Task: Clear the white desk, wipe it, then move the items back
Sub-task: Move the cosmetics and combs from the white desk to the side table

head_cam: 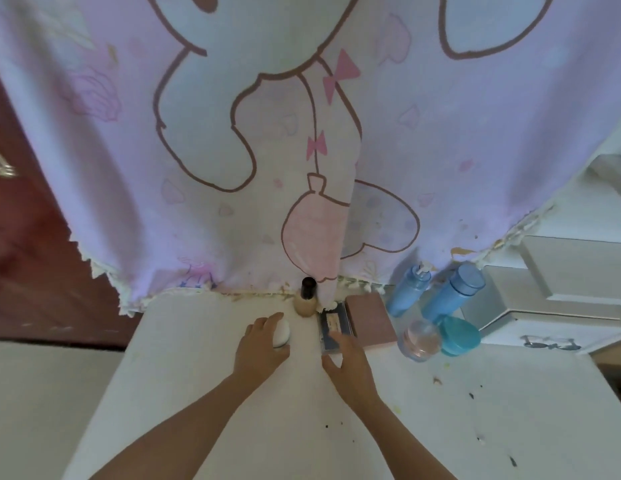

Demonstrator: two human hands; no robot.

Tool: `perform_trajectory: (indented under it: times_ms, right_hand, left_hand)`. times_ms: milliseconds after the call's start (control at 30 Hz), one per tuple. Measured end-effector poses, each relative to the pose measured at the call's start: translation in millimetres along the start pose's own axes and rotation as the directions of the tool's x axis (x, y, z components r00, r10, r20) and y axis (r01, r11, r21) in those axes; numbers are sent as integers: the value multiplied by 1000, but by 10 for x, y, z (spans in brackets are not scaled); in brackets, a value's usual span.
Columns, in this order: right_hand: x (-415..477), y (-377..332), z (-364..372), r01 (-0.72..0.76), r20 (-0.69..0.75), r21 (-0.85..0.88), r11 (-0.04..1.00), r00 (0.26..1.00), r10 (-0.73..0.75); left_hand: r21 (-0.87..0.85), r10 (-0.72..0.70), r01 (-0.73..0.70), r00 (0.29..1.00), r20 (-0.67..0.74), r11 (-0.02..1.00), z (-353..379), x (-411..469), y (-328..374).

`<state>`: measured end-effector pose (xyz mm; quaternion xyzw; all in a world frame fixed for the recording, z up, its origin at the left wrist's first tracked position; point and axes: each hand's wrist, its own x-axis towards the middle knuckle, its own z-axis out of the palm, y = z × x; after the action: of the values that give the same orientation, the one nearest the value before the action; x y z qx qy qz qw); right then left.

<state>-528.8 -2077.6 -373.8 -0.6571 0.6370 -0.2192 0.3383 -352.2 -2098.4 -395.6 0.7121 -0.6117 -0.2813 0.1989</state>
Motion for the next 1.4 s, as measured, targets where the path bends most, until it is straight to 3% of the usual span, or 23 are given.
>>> perform_trajectory:
  times_ms: [100, 233, 500, 700, 800, 900, 1000, 1233, 1400]
  right_hand:
    - [271, -297, 84, 83, -62, 85, 993, 995, -78]
    - [622, -514, 149, 49, -152, 230, 972, 988, -14]
    - [905, -425, 220, -47, -128, 290, 956, 988, 87]
    - [940, -402, 443, -99, -111, 187, 977, 986, 121]
    - [885, -388, 543, -70, -121, 112, 991, 989, 84]
    - [793, -440, 623, -57, -77, 144, 988, 995, 68]
    - [705, -546, 754, -31, -132, 132, 991, 990, 49]
    - [513, -689, 965, 118, 46, 91, 989, 991, -122]
    - [463, -938, 991, 316, 123, 4, 949, 941, -314]
  left_hand:
    - [-36, -70, 67, 994, -85, 997, -252, -112, -221]
    - [-74, -123, 111, 976, -178, 991, -504, -237, -490]
    - [-166, -224, 187, 944, -243, 968, -639, -344, -771]
    - [-195, -256, 203, 917, -307, 960, -684, -382, -885]
    - [-200, -269, 211, 903, -335, 957, -715, -408, -920]
    - [-203, -287, 228, 894, -345, 952, -718, -449, -963]
    - [-212, -301, 239, 891, -339, 948, -701, -496, -1002]
    - [-183, -272, 218, 892, -362, 959, -746, -611, -1032]
    - [-151, -278, 237, 877, -392, 960, -857, -831, -1122]
